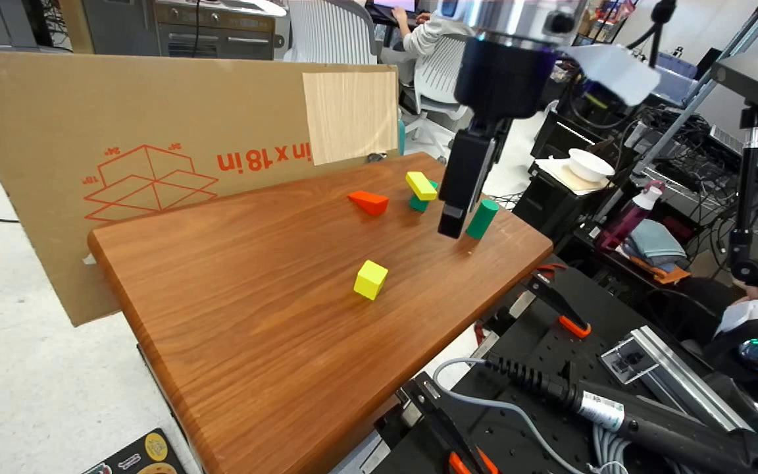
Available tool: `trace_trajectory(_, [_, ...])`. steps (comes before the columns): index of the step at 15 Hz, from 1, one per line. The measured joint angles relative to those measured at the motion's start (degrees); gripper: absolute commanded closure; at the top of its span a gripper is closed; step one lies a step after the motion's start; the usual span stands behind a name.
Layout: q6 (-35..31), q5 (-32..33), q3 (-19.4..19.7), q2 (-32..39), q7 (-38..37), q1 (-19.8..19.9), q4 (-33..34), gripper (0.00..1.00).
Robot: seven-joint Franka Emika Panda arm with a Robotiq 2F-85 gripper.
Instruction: Move the yellow cube to the right
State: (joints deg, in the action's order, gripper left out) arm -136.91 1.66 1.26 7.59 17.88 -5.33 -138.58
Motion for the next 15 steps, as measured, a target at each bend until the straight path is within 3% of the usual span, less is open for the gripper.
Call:
trace_trajectory(8, [-0.3, 10.8, -3.6, 15.0, -0.6, -0.2, 9.7, 0.00])
trace_trajectory(15, [-0.2, 12.4, -5.1, 19.3, -0.7, -0.7, 14.3, 0.00])
